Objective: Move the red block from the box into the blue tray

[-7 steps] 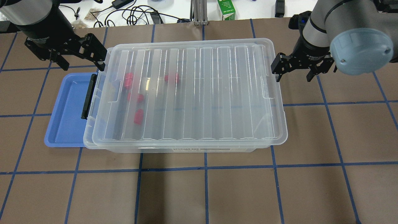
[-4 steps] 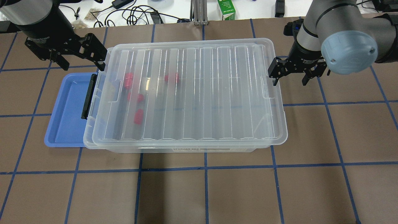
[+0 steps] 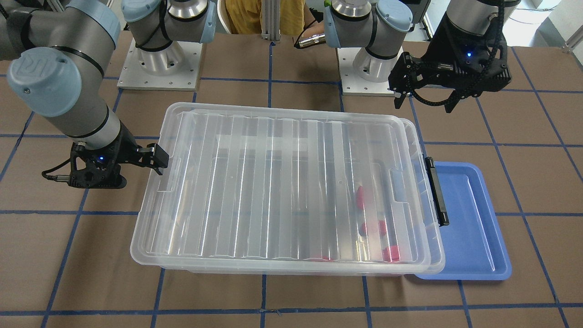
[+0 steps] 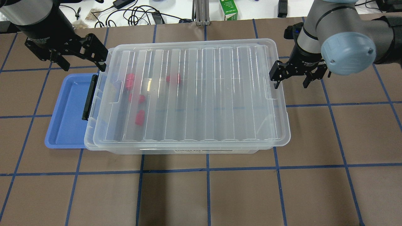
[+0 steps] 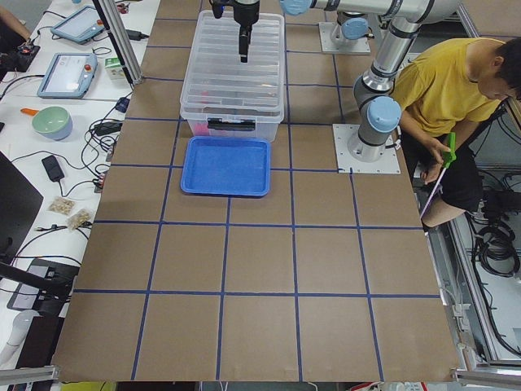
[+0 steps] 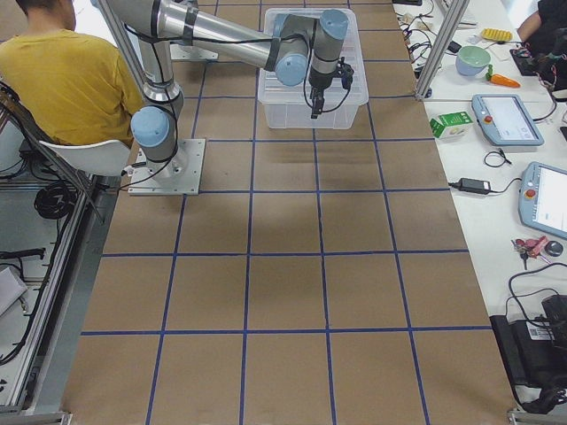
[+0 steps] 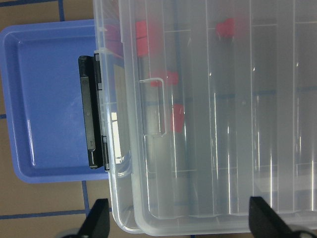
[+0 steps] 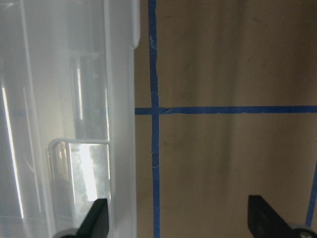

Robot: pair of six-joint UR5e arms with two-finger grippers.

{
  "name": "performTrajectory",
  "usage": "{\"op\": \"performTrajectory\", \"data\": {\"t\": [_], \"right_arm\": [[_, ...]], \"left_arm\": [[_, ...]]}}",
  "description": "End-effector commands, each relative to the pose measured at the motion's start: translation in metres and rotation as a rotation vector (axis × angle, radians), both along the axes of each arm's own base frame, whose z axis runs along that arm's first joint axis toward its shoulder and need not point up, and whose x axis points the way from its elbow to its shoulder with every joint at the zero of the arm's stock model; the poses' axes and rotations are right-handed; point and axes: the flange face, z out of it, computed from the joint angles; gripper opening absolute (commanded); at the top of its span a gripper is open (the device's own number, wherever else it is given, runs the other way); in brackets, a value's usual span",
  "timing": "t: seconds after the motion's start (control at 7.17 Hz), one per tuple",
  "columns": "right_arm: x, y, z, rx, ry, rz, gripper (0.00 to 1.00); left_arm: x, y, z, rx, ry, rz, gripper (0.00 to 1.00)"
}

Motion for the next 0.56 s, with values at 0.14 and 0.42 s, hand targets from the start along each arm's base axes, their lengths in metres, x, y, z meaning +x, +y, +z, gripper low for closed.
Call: {"op": "performTrajectory", "data": {"t": [0.14, 0.42], "right_arm": [[-0.0009, -0.0022, -0.0037, 0.005, 0.002, 0.011, 1.00], [-0.0052, -0.0034, -0.0027, 0.001, 0.011, 0.007, 1.00]], "left_arm": [[0.0000, 0.0002, 0.0001, 0.001, 0.000, 0.000, 1.00], [0.0000, -0.0005, -0.0005, 0.001, 0.000, 0.000, 1.00]]}}
